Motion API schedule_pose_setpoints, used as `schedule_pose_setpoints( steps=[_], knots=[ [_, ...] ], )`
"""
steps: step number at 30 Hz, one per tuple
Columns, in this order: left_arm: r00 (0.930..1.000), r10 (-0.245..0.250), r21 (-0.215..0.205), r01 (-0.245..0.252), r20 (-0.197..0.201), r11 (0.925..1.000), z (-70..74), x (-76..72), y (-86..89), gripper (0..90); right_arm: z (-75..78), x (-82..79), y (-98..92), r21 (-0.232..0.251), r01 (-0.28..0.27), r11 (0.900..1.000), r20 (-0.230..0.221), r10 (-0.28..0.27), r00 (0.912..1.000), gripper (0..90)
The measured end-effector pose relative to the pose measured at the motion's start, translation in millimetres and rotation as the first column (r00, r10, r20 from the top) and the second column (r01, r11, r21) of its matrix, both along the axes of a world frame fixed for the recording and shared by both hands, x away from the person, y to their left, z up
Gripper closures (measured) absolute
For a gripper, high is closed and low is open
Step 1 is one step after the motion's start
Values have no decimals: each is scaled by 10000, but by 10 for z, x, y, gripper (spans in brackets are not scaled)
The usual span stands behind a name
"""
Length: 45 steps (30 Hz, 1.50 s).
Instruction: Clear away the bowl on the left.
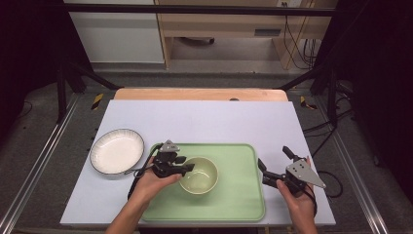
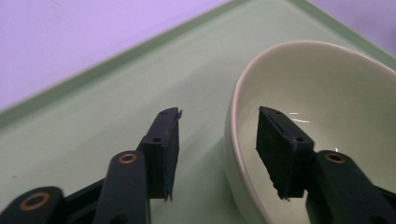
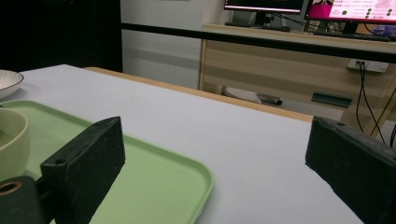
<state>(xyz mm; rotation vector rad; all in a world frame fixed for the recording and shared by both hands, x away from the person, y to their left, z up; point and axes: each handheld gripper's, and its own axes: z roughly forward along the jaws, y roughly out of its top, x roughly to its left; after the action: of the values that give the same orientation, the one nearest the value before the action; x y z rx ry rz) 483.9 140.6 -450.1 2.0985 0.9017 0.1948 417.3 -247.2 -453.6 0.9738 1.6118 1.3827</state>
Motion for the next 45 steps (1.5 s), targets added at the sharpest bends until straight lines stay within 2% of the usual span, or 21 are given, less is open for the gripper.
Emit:
schedule_pose_setpoints(
  steps=[5, 9, 11, 12, 15, 16, 17, 19, 24, 25, 31, 33, 39, 45],
  knots=[
    [9994, 36, -314, -25, 340, 9995, 50, -1, 23, 416, 0, -3, -6, -6, -4, 10000, -44, 3, 10000, 49],
    [9982, -16, -495, 46, 607, 9988, 82, -5, 33, 279, -1, -2, -10, 25, 20, 10000, -37, -19, 10000, 48],
    [9933, 228, -478, -175, 1133, 9987, 114, -15, 37, 203, 1, -5, -10, 39, 3, 10000, -34, -3, 10000, 48],
    [9933, 228, -478, -175, 1133, 9987, 114, -15, 37, 164, 1, -5, -10, 39, 3, 10000, -34, -3, 10000, 48],
    [9891, 202, -687, -102, 1457, 9976, 148, -19, 44, 121, 3, -6, -10, 55, 19, 10000, -22, -19, 10000, 48],
    [9860, 267, -734, -148, 1644, 9972, 162, -24, 50, 61, 1, -5, -12, 39, 20, 10000, -48, -19, 10000, 47],
    [9860, 267, -734, -148, 1644, 9972, 162, -24, 50, 49, 1, -5, -12, 39, 20, 10000, -48, -19, 10000, 47],
    [9835, 51, -801, 95, 1806, 9967, 172, -30, 67, 47, 1, -6, -11, 42, 21, 10000, -53, -21, 10000, 47],
    [9835, -106, -1181, 324, 1806, 9925, 206, -31, 102, 40, 3, -7, -12, 58, 39, 10000, -41, -39, 10000, 46],
    [9816, -176, -1229, 416, 1902, 9915, 216, -34, 111, 41, 3, -7, -13, 66, 46, 10000, -40, -45, 10000, 46],
    [9734, -442, -1222, 732, 2249, 9898, 261, -60, 182, 43, 1, -5, -18, 99, 81, 9999, -40, -81, 10000, 46],
    [9697, -554, -1036, 821, 2380, 9912, 254, -83, 208, 43, 0, -5, -18, 88, 93, 9999, -39, -92, 9999, 46],
    [9721, -419, -1115, 692, 2308, 9914, 239, -114, 271, 44, -1, -6, -20, 102, 144, 9998, -45, -144, 9999, 46],
    [9672, -173, -1408, 546, 2533, 9885, 284, -165, 419, 44, -1, -6, -14, 106, 132, 9999, -53, -131, 9999, 45]
  ],
)
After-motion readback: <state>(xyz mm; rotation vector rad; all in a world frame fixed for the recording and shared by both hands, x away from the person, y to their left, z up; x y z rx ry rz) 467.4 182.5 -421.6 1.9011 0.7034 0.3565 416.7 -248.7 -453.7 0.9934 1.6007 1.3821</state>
